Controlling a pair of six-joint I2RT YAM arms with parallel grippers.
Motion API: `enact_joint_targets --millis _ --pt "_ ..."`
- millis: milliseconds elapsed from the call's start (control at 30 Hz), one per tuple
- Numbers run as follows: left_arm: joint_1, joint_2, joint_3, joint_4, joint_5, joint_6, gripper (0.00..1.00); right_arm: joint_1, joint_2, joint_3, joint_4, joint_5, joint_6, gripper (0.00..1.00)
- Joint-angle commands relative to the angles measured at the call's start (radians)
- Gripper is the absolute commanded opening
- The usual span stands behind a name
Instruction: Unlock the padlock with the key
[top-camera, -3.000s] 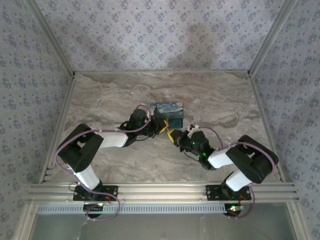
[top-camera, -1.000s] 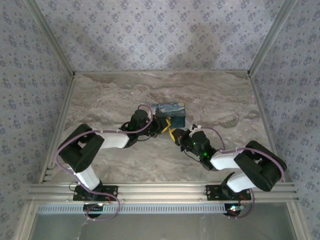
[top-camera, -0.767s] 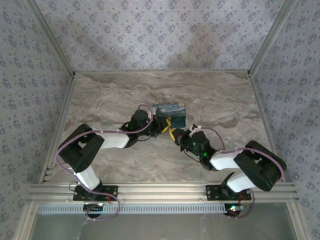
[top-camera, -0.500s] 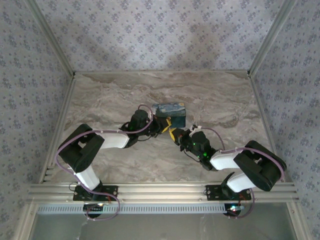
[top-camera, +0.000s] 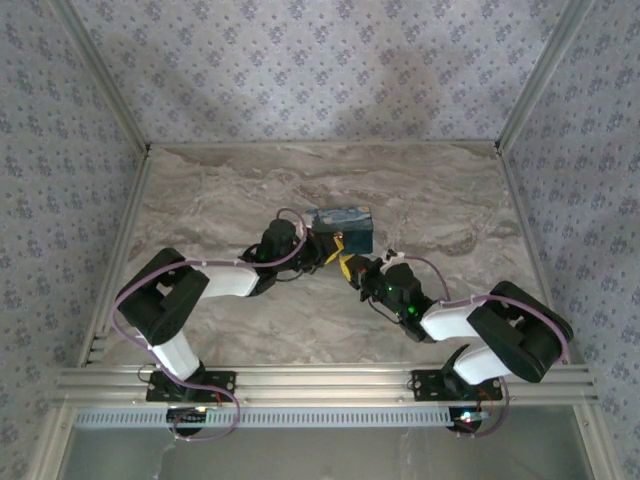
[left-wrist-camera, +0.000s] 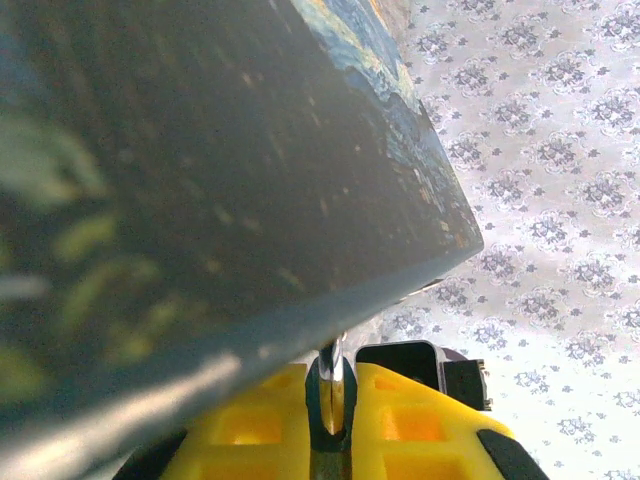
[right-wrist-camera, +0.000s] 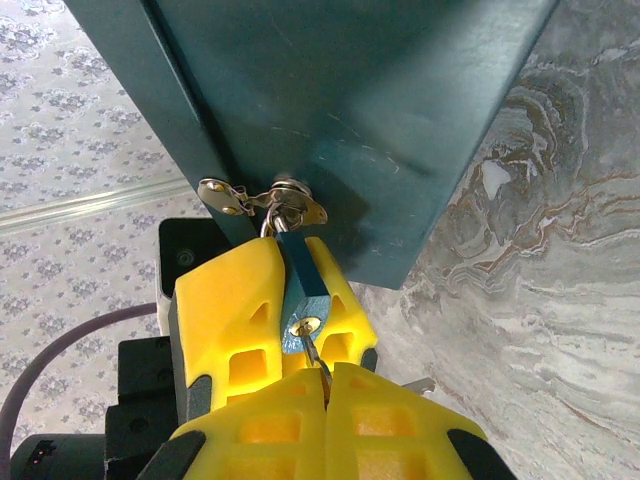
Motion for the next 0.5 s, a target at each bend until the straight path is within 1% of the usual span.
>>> enact_joint_targets --millis 0,300,467 --pt "-0.014 0.01 -0.016 0.033 0.033 -0.008 0.06 -0.024 -0.011 -0.006 0.048 0.025 0.011 0.0" --pt "-0.014 0.01 -0.017 0.036 0.033 -0.008 0.05 -0.071 -0.094 -0.008 -0.056 -0.026 -0.03 0.0" --pt "-0.019 0.011 -0.014 0.04 0.034 -0.008 0.05 -0.1 -0.107 0.007 -0.105 -0.084 -0.056 0.0"
